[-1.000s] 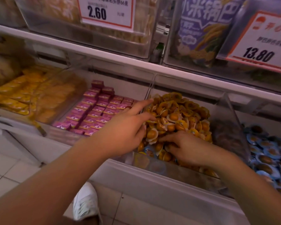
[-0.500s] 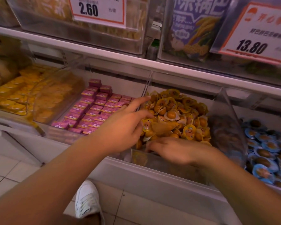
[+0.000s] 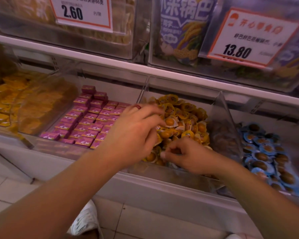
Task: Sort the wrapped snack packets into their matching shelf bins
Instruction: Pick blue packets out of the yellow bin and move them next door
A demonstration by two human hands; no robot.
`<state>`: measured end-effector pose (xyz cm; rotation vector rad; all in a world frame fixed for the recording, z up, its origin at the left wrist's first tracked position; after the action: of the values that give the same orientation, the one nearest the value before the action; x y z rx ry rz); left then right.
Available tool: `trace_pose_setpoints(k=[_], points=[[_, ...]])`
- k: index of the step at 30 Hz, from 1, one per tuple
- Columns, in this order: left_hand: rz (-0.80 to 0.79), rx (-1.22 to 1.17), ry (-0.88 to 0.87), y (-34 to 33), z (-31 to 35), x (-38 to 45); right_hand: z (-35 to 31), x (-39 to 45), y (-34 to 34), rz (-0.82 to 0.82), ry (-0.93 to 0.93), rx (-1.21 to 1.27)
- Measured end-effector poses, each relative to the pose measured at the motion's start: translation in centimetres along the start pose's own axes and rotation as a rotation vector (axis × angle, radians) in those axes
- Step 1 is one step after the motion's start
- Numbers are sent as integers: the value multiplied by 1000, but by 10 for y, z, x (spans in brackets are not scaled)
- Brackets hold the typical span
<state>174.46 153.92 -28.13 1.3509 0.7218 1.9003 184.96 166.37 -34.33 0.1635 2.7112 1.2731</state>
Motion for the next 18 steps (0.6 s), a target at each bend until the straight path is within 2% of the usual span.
trace_pose_setpoints(k=[3, 6, 8, 10, 13, 15, 18], points=[[-187, -153, -7, -21, 18, -5, 12, -1, 19, 262, -64, -45], [-459, -8, 82, -49, 15, -14, 19, -7, 35, 472, -154, -234], [-624, 51, 170, -64, 9, -17, 21, -14, 40, 446, -212, -456], [-766, -63, 271, -78, 6, -14, 22, -19, 41, 344, -217, -612], [-971, -180, 400, -97, 2, -1, 8, -21, 37, 203, -87, -661], [-1048, -165, 412, -105, 3, 6, -7, -25, 40, 262, 0, -660], [-1019, 25, 297, -113, 8, 11, -19, -39, 55, 437, 47, -601]])
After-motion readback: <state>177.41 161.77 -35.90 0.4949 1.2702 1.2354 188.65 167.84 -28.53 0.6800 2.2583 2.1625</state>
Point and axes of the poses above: each hand's wrist, its own x-axis towards the middle knuckle, its own y-axis out of the back of the hand, z = x × y, the point moved 5 cm from there along x, towards the middle knuckle, and after that the axes turned 6 degrees about y, right-handed, at the moved point
